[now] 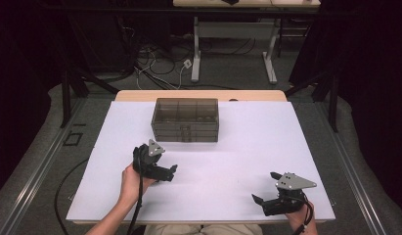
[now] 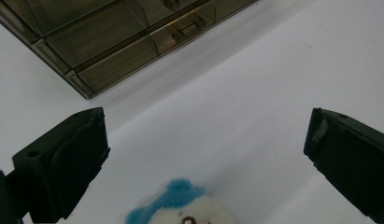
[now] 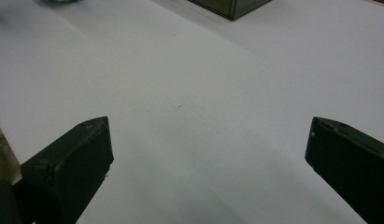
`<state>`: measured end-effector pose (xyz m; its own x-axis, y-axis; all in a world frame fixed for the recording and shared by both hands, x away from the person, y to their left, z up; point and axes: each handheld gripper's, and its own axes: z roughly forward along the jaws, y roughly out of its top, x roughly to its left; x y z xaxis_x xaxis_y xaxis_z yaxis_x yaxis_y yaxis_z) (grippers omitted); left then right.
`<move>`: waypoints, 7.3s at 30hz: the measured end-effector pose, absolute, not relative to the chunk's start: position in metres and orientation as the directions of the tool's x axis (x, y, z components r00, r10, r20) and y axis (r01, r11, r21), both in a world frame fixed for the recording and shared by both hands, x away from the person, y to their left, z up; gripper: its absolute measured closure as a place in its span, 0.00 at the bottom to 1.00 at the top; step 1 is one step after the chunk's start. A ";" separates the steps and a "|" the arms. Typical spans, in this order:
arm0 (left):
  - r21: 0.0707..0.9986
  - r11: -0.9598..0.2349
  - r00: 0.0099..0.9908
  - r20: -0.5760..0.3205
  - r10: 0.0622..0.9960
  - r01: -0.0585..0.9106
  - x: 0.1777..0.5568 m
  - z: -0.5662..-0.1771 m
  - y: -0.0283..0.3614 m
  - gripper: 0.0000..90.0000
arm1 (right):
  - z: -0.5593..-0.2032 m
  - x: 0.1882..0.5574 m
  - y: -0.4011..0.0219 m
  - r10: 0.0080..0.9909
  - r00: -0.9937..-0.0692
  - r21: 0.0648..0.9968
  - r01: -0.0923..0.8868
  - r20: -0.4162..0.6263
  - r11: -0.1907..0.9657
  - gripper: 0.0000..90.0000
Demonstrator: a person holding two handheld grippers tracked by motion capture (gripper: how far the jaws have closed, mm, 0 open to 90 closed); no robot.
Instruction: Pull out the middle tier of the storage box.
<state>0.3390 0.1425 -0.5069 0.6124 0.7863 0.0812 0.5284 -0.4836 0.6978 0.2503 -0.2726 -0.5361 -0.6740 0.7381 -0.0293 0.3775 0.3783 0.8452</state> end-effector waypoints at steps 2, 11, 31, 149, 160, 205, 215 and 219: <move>0.682 -0.500 0.621 0.084 0.779 0.535 0.346 -0.507 0.136 0.00 | -0.536 0.250 -0.272 0.735 -0.677 0.844 0.374 -0.036 0.386 0.00; 0.654 -0.524 0.637 0.082 0.766 0.546 0.356 -0.504 0.125 0.00 | -0.537 0.251 -0.272 0.734 -0.678 0.845 0.373 -0.034 0.383 0.00; 0.562 -0.528 0.639 -0.001 0.769 0.636 0.387 -0.492 0.106 0.00 | -0.537 0.251 -0.272 0.733 -0.679 0.846 0.373 -0.031 0.381 0.00; 0.511 -0.177 0.229 -0.039 0.973 0.841 0.444 -0.504 0.050 0.63 | -0.539 0.251 -0.269 0.714 -0.700 0.843 0.392 0.012 0.369 0.00; 0.506 -0.194 0.239 -0.026 0.971 0.841 0.442 -0.506 0.052 0.66 | -0.539 0.251 -0.269 0.714 -0.700 0.843 0.392 0.013 0.369 0.00; 0.431 -0.156 0.204 -0.066 0.977 0.889 0.456 -0.498 0.048 0.62 | -0.541 0.253 -0.268 0.704 -0.710 0.828 0.411 0.029 0.381 0.00; 0.431 -0.168 0.210 -0.050 0.976 0.886 0.455 -0.498 0.048 0.63 | -0.541 0.253 -0.268 0.702 -0.712 0.828 0.411 0.029 0.382 0.00; 0.432 -0.168 0.210 -0.051 0.976 0.886 0.454 -0.498 0.048 0.63 | -0.542 0.254 -0.268 0.701 -0.712 0.828 0.412 0.032 0.380 0.00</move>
